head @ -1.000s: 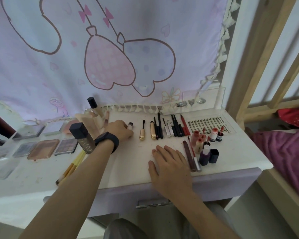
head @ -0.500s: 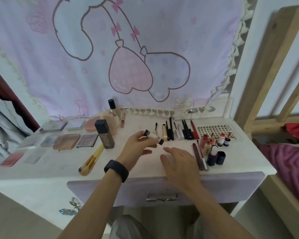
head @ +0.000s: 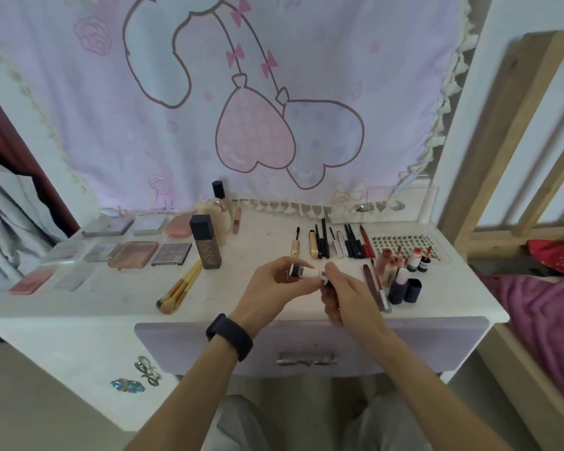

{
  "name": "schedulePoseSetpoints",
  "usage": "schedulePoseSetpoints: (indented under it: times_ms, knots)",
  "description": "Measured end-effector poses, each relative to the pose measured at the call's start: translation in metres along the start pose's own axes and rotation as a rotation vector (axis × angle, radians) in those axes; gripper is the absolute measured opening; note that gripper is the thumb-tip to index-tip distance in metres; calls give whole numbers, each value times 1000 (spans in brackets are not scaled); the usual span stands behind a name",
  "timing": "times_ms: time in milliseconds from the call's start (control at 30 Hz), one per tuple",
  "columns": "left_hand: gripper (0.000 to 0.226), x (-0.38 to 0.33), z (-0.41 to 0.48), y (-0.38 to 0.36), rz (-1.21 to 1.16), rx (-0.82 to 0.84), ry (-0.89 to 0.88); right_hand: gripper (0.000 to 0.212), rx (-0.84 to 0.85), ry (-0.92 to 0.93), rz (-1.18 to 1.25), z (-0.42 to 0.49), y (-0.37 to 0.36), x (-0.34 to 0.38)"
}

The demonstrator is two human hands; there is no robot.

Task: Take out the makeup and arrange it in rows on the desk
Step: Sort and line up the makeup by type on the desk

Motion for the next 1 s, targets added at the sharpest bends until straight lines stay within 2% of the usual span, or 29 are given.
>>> schedulePoseSetpoints:
  times_ms: [67,167,300,333,400,500,567,667,800,1000]
  knots:
    - [22,-5,-1,2,110,-8,-99,48,-53,22,-85,0,3,0]
    - [14,-15,-6,-2,409,9,-270,49,-139,69,-272,-4,6,3]
    - [29,-17,-11,-11,692,-17,-352,53,-223,119,-326,-10,6,18]
    - [34,-17,-13,-14,692,-26,-358,53,-240,128,-302,-10,6,20]
    - [37,-17,-17,-15,545,-34,-337,55,-254,156,-280,-11,7,20]
    - [33,-9,-19,-21,218,52,-177,56,-272,285,-308,-18,8,23]
    - [38,-2,-20,-23,105,120,-82,52,-258,360,-334,-20,8,26]
    - [49,1,-17,-17,150,121,-93,46,-185,385,-425,-19,5,25]
    - [34,4,-14,-12,215,124,-103,31,-96,324,-579,-22,11,16]
    - [23,2,-15,-13,456,102,-182,5,-77,292,-526,-34,32,12]
Point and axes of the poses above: each hand's wrist, its own z-axis towards the middle knuckle, its own y-axis out of the back of the hand, x = y × z, the point moved 8 cm from there along z, towards the middle knuckle, and after that the axes turned 6 degrees about -y, right-handed, at the moved point
